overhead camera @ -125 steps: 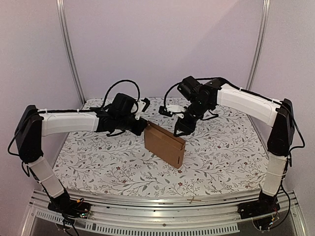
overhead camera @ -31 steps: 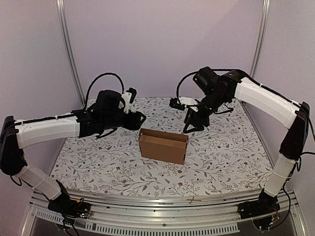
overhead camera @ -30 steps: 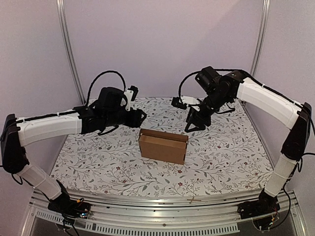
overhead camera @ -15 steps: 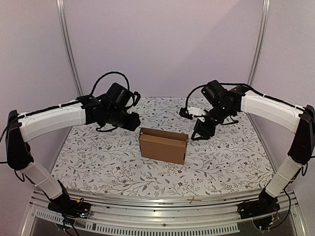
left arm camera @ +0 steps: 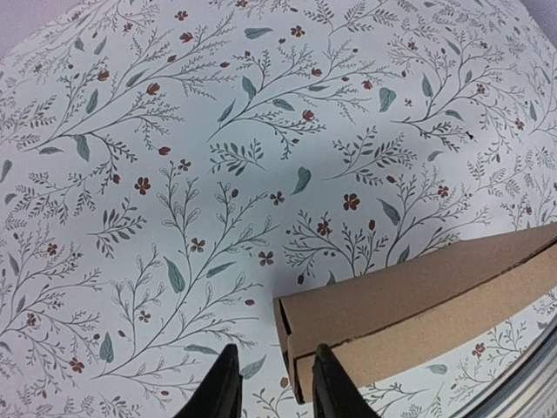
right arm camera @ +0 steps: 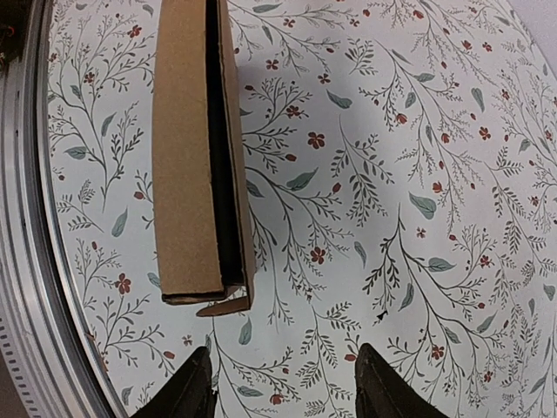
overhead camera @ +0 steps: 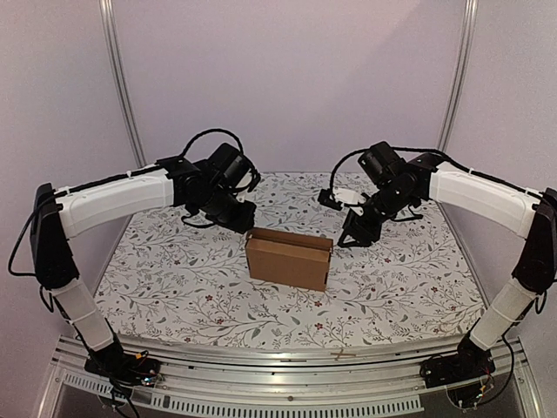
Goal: Fold the paper box
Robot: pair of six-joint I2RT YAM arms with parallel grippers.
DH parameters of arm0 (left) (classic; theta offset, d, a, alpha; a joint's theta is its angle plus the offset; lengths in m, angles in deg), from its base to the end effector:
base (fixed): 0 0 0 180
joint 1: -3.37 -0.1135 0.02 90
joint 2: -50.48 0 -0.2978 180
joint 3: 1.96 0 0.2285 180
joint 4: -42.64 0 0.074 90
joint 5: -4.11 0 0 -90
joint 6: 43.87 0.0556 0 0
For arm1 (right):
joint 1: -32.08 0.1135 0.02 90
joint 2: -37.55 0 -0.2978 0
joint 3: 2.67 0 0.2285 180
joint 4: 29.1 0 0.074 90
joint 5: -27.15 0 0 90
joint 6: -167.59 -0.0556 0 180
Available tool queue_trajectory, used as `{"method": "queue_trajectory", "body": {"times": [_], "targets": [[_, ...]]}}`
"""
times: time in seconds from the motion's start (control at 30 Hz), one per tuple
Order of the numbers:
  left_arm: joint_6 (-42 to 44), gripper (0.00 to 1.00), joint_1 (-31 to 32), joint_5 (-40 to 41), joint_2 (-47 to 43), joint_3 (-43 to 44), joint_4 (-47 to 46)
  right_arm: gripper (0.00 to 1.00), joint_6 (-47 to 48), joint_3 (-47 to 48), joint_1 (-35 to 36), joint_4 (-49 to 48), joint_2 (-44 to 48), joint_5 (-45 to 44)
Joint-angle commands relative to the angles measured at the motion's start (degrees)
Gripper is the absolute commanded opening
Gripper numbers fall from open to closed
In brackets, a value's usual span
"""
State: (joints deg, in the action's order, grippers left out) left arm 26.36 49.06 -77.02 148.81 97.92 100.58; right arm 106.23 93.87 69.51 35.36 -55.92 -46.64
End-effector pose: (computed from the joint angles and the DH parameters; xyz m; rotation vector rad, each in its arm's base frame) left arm 0.2597 -0.2537 0.3070 0.5149 2.5041 -0.2506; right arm 0.2504 0.2112 0.3112 -1.5164 2.1565 0.4256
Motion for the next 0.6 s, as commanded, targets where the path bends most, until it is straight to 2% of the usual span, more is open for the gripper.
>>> {"method": "queue_trajectory", "body": {"times": [0.0,0.17,0.37,0.57], "targets": [[0.0,0.27,0.5,-1.3,1.3,2.1,3.1,0.54,0.3,-0.6,-0.2,-0.5,1.6,0.6],[0.5,0.21,0.5,-1.6,2.5,2.3,3.2,0.54,0.2,-0.5,-0.2,-0.3,1.3,1.2],[0.6,0.22,1.0,-2.1,3.2,2.4,3.4,0.54,0.4,-0.5,-0.2,0.0,0.8,0.9],[1.0,0.13,1.3,-2.3,3.9,2.5,3.6,0.54,1.1,-0.4,-0.2,0.4,0.3,1.3]]}}
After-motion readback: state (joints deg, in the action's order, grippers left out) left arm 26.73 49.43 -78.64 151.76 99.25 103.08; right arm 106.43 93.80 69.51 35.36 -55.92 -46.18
